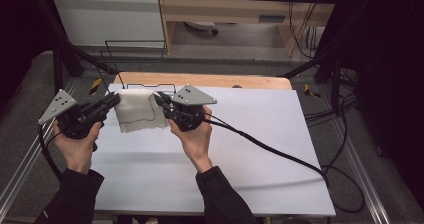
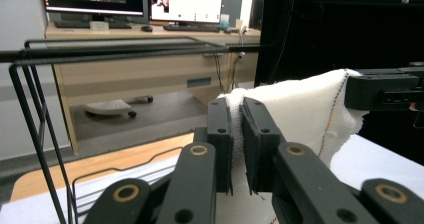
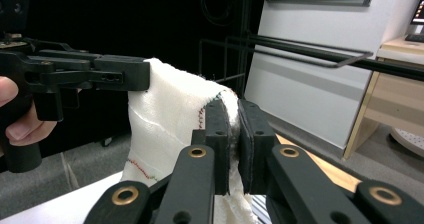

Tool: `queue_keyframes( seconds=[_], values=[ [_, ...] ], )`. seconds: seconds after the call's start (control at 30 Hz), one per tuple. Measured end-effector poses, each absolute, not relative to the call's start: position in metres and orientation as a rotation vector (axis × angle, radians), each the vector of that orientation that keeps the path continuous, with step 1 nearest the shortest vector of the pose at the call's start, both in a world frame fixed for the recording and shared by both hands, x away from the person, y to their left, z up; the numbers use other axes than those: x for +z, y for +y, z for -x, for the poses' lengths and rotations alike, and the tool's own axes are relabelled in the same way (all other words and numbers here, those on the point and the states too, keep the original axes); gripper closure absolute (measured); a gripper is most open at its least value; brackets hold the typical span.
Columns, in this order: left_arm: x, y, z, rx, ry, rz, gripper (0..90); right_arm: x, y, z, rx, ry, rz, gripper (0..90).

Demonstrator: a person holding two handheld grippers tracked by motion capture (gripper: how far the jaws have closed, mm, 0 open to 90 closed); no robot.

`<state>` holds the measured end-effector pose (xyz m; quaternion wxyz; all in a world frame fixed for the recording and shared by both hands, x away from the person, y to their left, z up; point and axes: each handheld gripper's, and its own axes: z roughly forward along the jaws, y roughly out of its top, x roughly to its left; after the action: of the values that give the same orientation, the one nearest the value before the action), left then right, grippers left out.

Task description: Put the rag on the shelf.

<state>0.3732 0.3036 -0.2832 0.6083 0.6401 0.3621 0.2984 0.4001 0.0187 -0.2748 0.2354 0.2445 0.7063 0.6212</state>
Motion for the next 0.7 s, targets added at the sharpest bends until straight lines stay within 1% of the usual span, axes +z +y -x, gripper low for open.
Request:
queue_keyframes(
  seconds=[0.7],
  values=[
    [-0.246, 0.308, -0.387, 0.739, 0.820, -1.390, 82.9, -0.233, 0.029, -0.416, 1.710, 1.850, -0.620, 84.9]
  ],
)
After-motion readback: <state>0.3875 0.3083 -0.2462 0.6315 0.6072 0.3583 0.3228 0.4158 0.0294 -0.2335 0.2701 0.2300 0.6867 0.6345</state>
